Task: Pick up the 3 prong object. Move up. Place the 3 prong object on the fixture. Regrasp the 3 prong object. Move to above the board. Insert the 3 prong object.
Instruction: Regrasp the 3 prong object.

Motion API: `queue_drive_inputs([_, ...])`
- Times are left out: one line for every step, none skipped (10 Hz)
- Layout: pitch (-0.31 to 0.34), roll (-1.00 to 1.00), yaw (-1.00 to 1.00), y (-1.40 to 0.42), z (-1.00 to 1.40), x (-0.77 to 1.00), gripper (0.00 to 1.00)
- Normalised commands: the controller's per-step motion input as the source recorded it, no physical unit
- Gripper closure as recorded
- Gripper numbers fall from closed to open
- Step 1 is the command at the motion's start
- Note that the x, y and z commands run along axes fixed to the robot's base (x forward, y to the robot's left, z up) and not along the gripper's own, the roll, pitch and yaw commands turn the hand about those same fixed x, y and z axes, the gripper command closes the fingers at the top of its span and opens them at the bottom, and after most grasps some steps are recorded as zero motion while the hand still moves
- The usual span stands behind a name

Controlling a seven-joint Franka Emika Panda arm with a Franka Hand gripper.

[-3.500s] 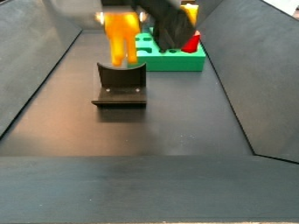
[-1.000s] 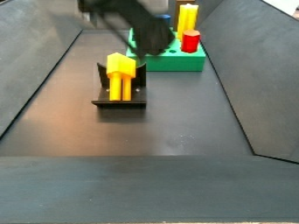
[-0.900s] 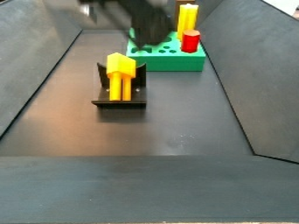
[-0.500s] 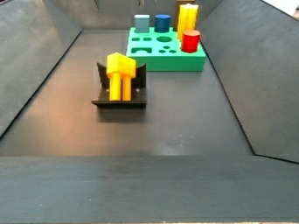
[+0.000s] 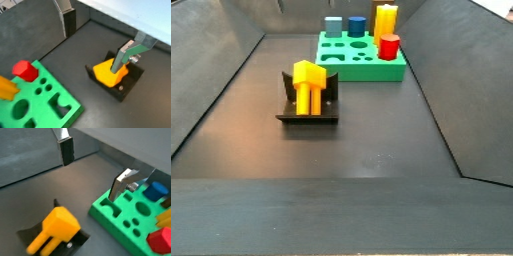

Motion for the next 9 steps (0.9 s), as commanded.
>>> queue_drive_inputs([-0.002,1.00,0.04,-0.02,-0.01,-0.01,0.00])
queue_drive_inputs([-0.004,1.00,0.04,-0.02,-0.01,-0.01,0.00])
queue_drive_inputs([-0.003,1.00,0.04,-0.02,0.00,-0.01,0.00])
queue_drive_inputs([0.001,1.00,0.04,-0.02,0.01,-0.01,0.00])
queue_drive_inputs([0.006,1.00,0.04,-0.02,0.01,0.00,0.00])
queue_drive_inputs([0.011,1.00,0.05,-0.02,0.00,0.02,0.00])
queue_drive_inputs([0.016,1.00,0.05,-0.02,-0.01,0.03,0.00])
queue_drive_inputs([0.025,1.00,0.05,-0.02,-0.02,0.05,0.00])
queue_drive_inputs([0.039,1.00,0.05,-0.03,-0.02,0.07,0.00])
